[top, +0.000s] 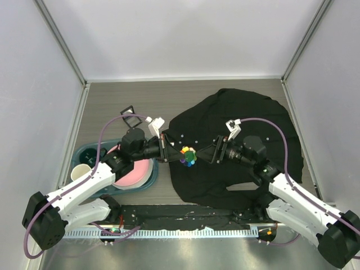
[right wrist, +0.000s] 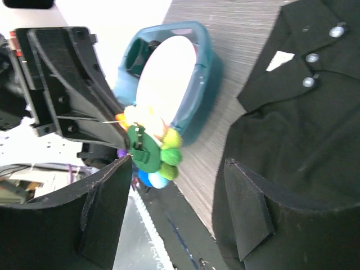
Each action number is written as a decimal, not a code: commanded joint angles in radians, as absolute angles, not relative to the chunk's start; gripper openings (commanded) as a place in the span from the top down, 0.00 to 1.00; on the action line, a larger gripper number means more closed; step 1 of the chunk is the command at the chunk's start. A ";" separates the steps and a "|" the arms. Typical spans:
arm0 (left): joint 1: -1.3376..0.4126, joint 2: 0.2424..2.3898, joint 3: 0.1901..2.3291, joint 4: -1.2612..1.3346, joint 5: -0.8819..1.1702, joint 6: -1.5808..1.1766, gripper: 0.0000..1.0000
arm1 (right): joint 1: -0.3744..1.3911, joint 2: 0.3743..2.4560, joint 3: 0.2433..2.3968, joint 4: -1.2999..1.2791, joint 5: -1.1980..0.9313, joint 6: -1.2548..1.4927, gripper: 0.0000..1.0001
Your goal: Remove the brooch from the garment
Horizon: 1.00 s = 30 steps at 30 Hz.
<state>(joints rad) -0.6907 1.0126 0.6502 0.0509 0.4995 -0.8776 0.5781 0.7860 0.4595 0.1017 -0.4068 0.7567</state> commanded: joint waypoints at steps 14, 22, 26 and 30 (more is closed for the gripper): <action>-0.687 0.994 0.647 0.074 0.520 -0.865 1.00 | 0.591 0.934 0.451 0.459 -0.560 0.870 0.32; -0.687 0.988 0.650 0.071 0.535 -0.867 1.00 | 0.609 0.994 0.442 0.520 -0.565 0.877 0.41; -0.687 0.996 0.649 0.075 0.540 -0.862 1.00 | 0.621 0.992 0.442 0.526 -0.560 0.879 0.43; -0.687 0.996 0.644 0.092 0.542 -0.871 1.00 | 0.621 0.988 0.456 0.473 -0.545 0.851 0.50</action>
<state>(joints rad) -0.6907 1.0111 0.6495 0.0483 0.5167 -0.8757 0.6155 0.9955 0.4408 0.4553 -0.5510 0.8707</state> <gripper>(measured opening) 0.026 0.540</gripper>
